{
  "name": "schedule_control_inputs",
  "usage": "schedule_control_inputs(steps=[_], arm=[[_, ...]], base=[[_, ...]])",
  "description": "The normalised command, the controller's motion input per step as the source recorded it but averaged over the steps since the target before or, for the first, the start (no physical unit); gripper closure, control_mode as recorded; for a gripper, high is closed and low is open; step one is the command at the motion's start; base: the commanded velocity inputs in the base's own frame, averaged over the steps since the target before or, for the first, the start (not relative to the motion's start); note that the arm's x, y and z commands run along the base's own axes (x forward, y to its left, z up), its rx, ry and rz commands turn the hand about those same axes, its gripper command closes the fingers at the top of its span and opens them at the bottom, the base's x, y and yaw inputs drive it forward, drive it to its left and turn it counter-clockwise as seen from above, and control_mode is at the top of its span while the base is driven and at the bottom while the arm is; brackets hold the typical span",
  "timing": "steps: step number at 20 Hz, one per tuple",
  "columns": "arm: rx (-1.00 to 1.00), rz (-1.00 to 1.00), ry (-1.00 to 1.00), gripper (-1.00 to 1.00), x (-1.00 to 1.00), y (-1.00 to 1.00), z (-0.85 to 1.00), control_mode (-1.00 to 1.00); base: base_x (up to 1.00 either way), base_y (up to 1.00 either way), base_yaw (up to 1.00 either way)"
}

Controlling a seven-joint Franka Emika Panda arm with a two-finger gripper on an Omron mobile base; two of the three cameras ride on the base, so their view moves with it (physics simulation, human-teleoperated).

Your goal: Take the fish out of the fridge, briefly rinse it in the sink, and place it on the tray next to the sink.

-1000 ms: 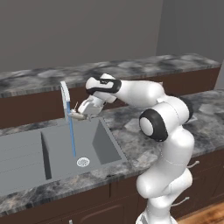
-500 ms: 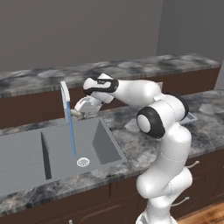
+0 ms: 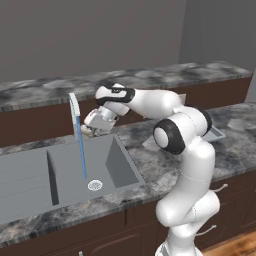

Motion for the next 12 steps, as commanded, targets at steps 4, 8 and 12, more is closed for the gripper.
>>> schedule_control_inputs(steps=[4,8,12], arm=[[-0.04,0.01,0.16,1.00,-0.07,0.11,-0.17,-1.00],[-0.01,0.02,0.08,1.00,-0.19,0.06,-0.05,-1.00],[-0.02,0.00,0.00,1.00,-0.02,0.00,-0.06,-1.00]], base=[[0.00,0.00,0.00],[0.00,0.00,0.00],[0.00,0.00,0.00]])
